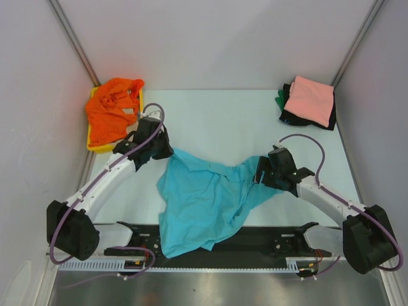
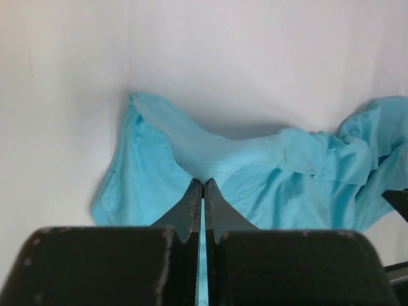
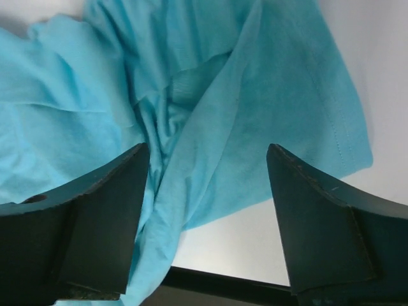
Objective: Fold and stack the t-shirts
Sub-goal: Flatten the tshirt out
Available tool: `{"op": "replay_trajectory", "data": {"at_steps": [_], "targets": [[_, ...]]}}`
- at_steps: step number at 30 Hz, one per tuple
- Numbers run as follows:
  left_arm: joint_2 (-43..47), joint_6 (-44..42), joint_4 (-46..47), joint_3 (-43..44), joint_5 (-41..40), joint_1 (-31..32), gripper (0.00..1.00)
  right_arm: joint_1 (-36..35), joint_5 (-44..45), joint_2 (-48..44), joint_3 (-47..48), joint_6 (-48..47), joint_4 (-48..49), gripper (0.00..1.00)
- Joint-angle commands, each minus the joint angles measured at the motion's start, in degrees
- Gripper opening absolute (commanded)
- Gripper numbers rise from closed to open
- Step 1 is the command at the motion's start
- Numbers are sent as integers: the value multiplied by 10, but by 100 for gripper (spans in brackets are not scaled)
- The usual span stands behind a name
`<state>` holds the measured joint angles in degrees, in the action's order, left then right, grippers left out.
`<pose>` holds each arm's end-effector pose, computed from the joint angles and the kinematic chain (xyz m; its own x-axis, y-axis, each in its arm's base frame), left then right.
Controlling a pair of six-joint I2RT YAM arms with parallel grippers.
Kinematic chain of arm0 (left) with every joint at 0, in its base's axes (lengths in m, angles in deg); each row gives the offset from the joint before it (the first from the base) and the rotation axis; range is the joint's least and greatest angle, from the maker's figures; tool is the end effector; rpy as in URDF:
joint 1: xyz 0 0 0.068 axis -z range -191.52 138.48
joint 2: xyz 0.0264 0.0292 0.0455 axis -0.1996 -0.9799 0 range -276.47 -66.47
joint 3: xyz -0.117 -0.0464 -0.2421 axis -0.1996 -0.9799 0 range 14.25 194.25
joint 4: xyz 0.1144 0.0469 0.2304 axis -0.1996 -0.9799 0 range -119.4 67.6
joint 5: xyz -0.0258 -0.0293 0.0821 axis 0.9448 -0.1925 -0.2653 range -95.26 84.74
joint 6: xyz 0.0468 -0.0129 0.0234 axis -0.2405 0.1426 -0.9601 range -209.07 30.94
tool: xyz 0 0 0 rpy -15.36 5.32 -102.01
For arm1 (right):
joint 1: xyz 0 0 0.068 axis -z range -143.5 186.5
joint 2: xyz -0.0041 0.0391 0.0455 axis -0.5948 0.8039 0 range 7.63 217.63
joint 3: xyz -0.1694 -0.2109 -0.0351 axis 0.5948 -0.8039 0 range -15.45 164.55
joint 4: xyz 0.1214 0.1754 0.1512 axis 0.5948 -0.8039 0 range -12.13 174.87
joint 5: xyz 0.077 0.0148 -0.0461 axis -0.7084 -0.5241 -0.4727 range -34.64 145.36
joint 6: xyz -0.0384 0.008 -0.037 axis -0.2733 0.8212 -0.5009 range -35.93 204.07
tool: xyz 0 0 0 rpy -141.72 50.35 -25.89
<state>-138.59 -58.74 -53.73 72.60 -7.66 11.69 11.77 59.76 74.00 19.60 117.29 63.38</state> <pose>0.2474 -0.1045 0.2871 -0.7470 -0.2287 -0.6242 -0.0124 0.9436 -0.3309 0.2017 0.0898 0.1919 -0.8107 0.2281 -0.5392 0.0828 0.9564 0.2800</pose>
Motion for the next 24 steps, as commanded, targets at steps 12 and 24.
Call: {"op": "replay_trajectory", "data": {"at_steps": [12,24], "targets": [[1,-48,-62,55,39,-27,0,-11,24,75,-19,5,59,34],[4,-55,-89,127,82,-119,0,-11,124,-110,-3,81,-91,0]]}}
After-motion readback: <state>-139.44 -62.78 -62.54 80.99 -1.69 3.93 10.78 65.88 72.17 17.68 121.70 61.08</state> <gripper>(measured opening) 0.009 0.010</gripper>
